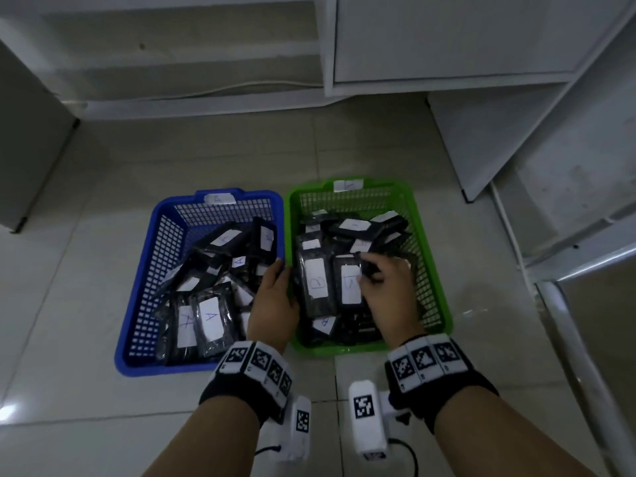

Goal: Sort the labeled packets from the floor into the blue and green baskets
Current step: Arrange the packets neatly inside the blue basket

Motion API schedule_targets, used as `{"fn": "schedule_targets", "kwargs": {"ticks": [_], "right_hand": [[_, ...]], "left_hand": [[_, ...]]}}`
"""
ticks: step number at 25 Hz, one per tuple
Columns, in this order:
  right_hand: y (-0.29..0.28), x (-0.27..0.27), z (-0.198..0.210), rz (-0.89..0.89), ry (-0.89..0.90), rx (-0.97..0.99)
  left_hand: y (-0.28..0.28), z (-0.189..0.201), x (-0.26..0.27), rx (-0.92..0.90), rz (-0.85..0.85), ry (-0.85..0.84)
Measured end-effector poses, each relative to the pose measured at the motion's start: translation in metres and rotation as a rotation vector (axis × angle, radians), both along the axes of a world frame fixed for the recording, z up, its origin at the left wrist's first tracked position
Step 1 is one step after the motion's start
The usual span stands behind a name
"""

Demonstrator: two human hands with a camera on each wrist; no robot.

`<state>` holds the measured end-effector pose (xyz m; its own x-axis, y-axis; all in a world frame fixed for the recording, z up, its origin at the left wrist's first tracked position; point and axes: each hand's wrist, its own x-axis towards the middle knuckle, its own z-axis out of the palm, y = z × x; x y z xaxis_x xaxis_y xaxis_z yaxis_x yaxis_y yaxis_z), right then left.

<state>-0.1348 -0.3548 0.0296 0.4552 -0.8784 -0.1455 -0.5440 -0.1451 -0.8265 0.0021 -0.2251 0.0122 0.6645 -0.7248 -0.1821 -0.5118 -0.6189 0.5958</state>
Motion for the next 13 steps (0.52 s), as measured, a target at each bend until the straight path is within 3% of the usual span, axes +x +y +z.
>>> {"fn": "schedule_targets", "kwargs": {"ticks": [3, 6, 10, 13], "right_hand": [[0.008, -0.009, -0.003, 0.193, 0.117, -0.016], [0.007, 0.001, 0.004, 0.177, 0.169, -0.07], [0.015, 0.037, 0.023, 0.149, 0.09, -0.183], [0.03, 0.073, 0.029, 0.196, 0.037, -0.103]], "left_hand": [[-0.001, 0.008, -0.004, 0.046, -0.002, 0.048], [0.001, 0.018, -0.001, 0.111, -0.035, 0.105], [0.013, 0.026, 0.019, 0.0, -0.017, 0.092], [0.036, 0.032, 0.049, -0.141, 0.137, 0.046]]}}
